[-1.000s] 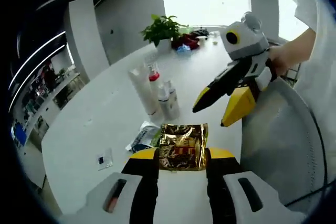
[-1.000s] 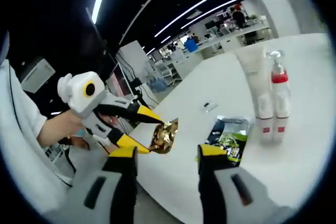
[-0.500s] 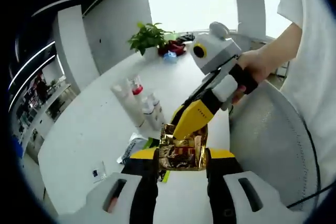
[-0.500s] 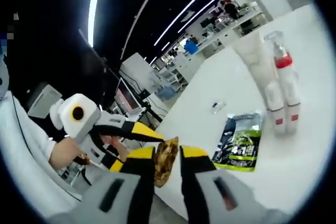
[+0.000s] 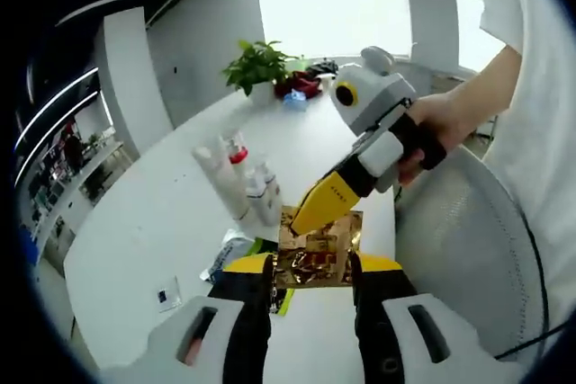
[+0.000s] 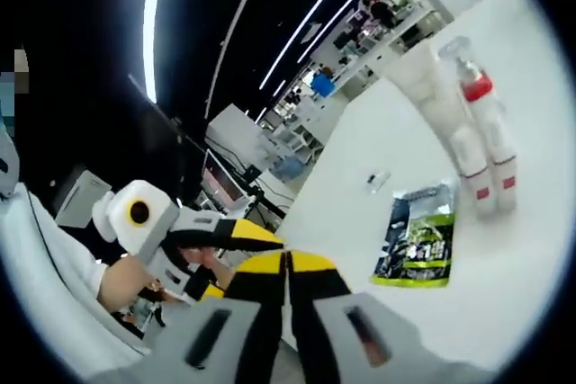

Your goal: Arrange the skincare products in the storage area until every visible bottle or jar stands upright without overlapping.

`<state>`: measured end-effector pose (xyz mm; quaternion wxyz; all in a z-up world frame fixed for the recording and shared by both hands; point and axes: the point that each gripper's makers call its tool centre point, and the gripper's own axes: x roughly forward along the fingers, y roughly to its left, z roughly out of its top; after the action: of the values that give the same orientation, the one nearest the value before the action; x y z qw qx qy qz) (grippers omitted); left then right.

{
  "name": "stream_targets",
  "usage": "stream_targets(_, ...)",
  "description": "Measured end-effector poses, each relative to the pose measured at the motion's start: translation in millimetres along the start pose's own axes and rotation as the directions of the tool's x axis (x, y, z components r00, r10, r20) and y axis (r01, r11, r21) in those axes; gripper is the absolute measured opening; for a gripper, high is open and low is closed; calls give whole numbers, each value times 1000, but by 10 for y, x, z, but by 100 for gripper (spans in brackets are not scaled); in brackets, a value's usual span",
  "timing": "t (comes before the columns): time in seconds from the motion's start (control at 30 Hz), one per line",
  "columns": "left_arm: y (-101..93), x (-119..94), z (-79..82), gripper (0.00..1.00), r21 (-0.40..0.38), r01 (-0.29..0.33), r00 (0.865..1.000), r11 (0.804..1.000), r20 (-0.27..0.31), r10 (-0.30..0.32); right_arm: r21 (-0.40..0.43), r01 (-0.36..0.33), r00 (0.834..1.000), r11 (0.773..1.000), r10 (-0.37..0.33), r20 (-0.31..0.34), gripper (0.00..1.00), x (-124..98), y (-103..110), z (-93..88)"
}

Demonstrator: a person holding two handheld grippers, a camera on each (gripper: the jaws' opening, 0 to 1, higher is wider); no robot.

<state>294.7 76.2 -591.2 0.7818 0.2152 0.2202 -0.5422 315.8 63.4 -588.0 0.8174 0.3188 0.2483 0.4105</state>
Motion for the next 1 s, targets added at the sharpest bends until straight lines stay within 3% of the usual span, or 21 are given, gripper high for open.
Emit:
stream_targets(0.13,17,-7,21,37,-59,-6,999,998,31,8,28,5,999,1000,-6,38,1,-32,-14,75)
stream_targets(0.2,53,-21,35,39,-137,-20,997,990,66,29,45,3,998,999,-6,62,1,-49,-8,117)
stream_targets(0.3,93,-56,89,42,-284,-12,989,959,141,54,79,-6,994,997,-3,112,1,-88,3,196)
stream_targets(0.37,135,-87,118,44,-399,3,977,917,197,83,95,-12,989,995,-2,145,1,-116,14,237)
stream_targets(0.5,157,-149,155,49,-587,69,945,807,297,135,126,-29,981,992,4,196,1,-161,47,291)
stream_targets(0.53,164,-168,166,49,-634,95,933,767,325,152,144,-43,976,989,11,217,1,-171,67,314)
stream_targets(0.57,167,-175,170,49,-648,105,929,754,334,158,153,-53,973,987,17,230,1,-178,81,327)
stream_targets(0.6,171,-192,183,50,-692,135,916,709,360,176,164,-62,969,985,20,247,1,-189,92,344)
stream_targets(0.67,170,-204,194,51,-743,178,900,645,388,199,181,-74,963,981,24,268,1,-199,110,366)
stream_targets(0.8,104,-197,263,51,-790,283,866,544,454,210,212,-104,945,972,30,324,1,-219,157,434)
stream_targets(0.93,72,-168,295,46,-812,345,841,470,490,228,234,-123,934,964,32,357,1,-222,179,474)
stream_targets(1.0,76,-173,339,41,-820,394,818,416,519,249,241,-126,928,962,28,372,1,-227,188,486)
